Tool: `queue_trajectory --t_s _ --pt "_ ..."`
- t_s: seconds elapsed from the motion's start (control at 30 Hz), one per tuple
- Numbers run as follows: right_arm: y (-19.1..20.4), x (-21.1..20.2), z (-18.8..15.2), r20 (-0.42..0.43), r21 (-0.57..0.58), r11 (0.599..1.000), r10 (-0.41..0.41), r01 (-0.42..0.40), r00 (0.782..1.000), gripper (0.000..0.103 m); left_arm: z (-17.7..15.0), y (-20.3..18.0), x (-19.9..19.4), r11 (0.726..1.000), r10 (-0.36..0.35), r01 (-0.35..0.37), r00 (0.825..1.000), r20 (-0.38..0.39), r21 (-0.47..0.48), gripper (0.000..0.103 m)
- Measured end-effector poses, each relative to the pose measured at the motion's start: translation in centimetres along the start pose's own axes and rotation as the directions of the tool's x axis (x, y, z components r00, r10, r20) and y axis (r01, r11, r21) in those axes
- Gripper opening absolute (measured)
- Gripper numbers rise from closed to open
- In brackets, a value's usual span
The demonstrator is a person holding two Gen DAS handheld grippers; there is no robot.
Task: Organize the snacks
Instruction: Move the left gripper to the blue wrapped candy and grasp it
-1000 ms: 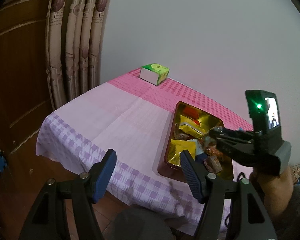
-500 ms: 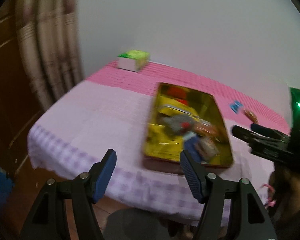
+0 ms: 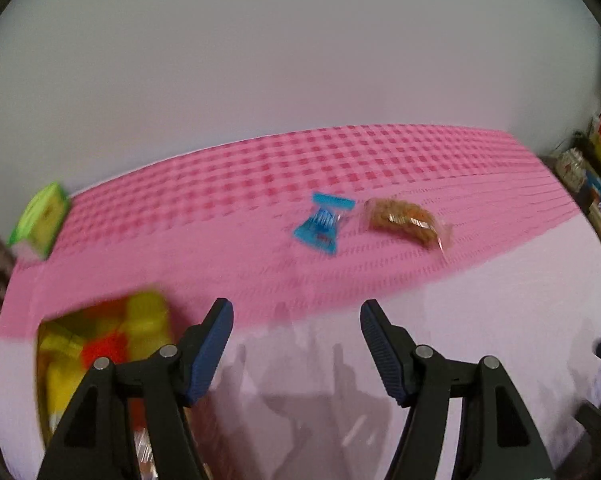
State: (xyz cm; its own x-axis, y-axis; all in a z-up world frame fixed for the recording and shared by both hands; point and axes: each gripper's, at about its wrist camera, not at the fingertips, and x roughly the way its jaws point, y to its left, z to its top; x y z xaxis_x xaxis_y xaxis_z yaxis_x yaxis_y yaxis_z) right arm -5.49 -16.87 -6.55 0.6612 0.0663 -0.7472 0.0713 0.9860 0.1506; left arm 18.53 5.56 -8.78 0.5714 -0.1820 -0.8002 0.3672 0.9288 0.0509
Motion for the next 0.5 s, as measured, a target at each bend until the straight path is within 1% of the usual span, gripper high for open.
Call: queue_trajectory --t_s 0.1,0.13,0.2,0.37,0.43,0.5 --pt "-1.4 -0.6 0.6 0.006 0.045 0.999 0.011 -0.011 1.000 0.093 2.1 -0.4 3.9 1.000 0.004 -0.005 0.999 -0.050 -0.004 0.068" --pt "-1.6 -0.8 0.7 0.017 0.047 0.999 0.009 -0.010 1.000 0.093 2.6 -0.5 5.2 1.000 0.010 -0.011 0.997 -0.073 -0.008 0.068" --pt "-1.9 -0.9 0.9 0.030 0.038 0.999 -0.004 0.003 1.000 0.094 3.5 -1.0 7.2 1.000 0.014 -0.015 0.996 -0.091 -0.014 0.068" --pt "-3.0 -0.2 1.4 0.021 0.067 0.998 0.014 -0.015 1.000 0.094 4.9 -1.9 10.1 1.000 0.023 -0.022 0.994 -0.110 0.007 0.068" --pt "-3.3 0.0 1.5 0.013 0.074 0.997 0.019 -0.020 1.000 0.094 5.2 -2.1 10.4 1.000 0.029 -0.028 0.994 -0.105 0.010 0.068" --pt "-3.7 0.2 1.6 0.011 0.084 0.996 0.023 -0.024 1.000 0.094 5.6 -2.5 10.9 1.000 0.019 -0.019 0.994 -0.108 -0.004 0.068"
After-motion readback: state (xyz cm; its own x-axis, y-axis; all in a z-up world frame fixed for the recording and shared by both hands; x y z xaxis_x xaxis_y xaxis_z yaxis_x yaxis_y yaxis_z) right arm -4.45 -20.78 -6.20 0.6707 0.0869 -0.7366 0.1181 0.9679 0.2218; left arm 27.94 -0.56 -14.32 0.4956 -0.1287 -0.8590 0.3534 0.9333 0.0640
